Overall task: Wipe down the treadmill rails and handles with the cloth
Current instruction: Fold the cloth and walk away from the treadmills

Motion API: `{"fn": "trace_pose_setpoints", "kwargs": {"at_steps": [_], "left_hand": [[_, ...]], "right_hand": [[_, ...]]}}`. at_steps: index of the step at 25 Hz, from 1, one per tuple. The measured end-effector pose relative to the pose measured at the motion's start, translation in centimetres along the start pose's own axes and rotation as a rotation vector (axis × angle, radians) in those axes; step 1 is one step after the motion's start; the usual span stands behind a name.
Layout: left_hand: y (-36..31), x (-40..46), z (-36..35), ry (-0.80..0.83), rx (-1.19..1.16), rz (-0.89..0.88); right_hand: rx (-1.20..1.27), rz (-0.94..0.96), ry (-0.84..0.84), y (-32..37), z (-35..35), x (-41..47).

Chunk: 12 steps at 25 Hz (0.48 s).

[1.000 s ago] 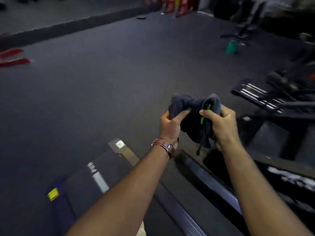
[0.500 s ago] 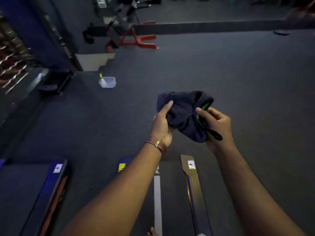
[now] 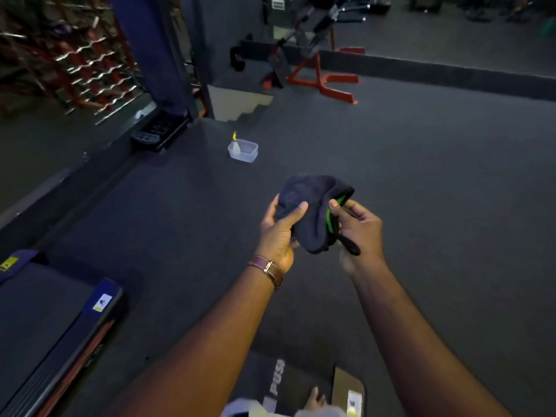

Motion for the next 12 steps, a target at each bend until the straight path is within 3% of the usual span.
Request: {"fn": "trace_pose_setpoints", "kwargs": {"at_steps": [7,12], "left_hand": [[-6.7,21.9,3.5,-0.177,-0.016,-0.217],[-6.9,42.2,12.1,-0.231,-0.034,-0.285]], "right_hand": [[-0.042,-0.130,0.203,-0.9,-5.3,24.3],[-0.173,-0.093,0.197,-10.0,-8.1,44.9]]}}
Point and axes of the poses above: each hand's wrist, its own x-axis towards the middle knuckle, its own z-axis out of the back of the hand, y = z × x, the point moved 6 cm from there along x, towards the middle knuckle, and after that the axes turned 12 degrees about y, right-handed, at the moved point
